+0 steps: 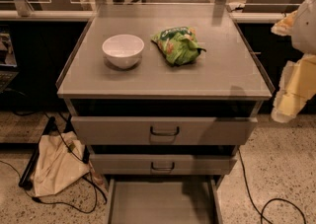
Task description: Place green rice chip bag into bottom drawer
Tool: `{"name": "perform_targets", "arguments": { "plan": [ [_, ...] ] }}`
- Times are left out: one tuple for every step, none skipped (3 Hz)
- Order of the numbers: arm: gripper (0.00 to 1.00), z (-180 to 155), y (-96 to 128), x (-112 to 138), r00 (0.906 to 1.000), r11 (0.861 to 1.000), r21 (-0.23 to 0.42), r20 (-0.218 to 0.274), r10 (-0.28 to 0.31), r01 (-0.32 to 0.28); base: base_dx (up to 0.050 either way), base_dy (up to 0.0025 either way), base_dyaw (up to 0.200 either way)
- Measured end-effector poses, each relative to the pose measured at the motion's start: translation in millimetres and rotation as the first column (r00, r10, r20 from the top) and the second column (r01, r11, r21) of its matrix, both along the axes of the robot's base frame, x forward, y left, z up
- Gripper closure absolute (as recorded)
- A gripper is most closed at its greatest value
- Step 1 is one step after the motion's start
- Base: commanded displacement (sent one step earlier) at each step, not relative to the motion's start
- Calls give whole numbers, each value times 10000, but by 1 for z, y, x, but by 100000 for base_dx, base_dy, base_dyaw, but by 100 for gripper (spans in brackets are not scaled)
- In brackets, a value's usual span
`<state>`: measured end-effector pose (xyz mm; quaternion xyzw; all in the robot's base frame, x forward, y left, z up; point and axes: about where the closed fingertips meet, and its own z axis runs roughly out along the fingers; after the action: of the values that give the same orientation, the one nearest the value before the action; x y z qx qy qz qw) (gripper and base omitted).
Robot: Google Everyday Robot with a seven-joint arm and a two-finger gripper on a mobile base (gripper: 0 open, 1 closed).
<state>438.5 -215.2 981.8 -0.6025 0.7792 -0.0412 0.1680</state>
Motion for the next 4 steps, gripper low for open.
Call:
{"name": "perform_targets", "arguments": {
  "plan": [
    [0, 0, 0, 0, 10000, 10000, 0, 0, 0, 0, 0, 0, 0],
    [0, 2, 1, 2, 9999, 9999, 43, 97, -113, 113, 0, 0, 0],
    [0, -5, -3, 16, 9965, 9947, 612, 82, -835, 828, 0, 0, 0],
    [0, -16, -10, 38, 9855, 9771, 1283, -265, -1679, 1699, 0, 0, 0]
  ]
}}
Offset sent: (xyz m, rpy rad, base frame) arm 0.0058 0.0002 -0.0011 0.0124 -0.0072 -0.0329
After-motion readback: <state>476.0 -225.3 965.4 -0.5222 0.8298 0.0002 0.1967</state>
